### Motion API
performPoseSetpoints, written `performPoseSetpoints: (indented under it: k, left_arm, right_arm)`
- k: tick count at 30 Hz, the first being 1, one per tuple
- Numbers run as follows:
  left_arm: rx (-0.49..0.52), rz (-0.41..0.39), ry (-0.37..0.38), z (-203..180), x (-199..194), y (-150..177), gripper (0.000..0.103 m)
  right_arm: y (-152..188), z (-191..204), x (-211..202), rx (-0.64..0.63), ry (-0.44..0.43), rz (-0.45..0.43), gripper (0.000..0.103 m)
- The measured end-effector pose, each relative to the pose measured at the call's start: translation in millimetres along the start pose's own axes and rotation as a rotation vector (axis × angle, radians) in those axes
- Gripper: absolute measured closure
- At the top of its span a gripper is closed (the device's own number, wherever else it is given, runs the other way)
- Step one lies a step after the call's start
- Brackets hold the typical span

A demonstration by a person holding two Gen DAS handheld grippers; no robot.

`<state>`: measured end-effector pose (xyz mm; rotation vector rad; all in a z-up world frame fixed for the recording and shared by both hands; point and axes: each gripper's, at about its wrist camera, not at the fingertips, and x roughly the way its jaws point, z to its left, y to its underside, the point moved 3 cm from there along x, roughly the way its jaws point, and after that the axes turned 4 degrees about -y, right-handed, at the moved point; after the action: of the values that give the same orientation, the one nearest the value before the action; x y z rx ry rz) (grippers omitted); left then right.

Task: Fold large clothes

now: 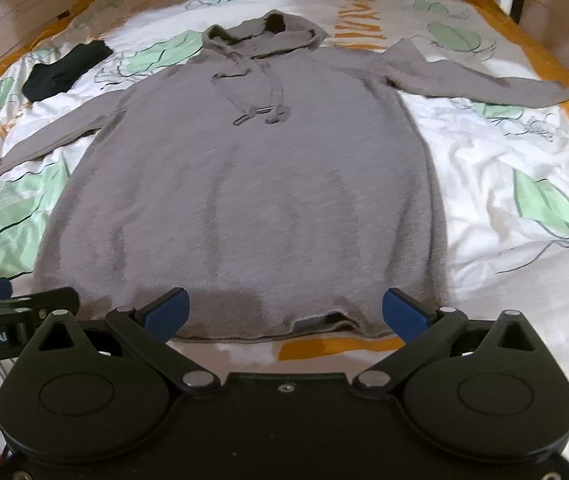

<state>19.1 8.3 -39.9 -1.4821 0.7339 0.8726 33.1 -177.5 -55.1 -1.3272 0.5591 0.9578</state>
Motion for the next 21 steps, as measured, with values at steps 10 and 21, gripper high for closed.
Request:
performPoseSetpoints:
  k: [10, 21]
  left_arm:
    - [0.069, 0.022, 0.13, 2.2, 17.0, -32.6, 0.011]
    - [0.096, -0.073, 0.162, 9.6, 46.5, -102.4, 0.011]
  right_arm:
    - [-19.8, -20.2, 14.5, 0.087, -0.26, 0.091, 0.001]
    - [-67.5, -71.6, 41.3, 0.207, -0.316, 0.199, 0.001]
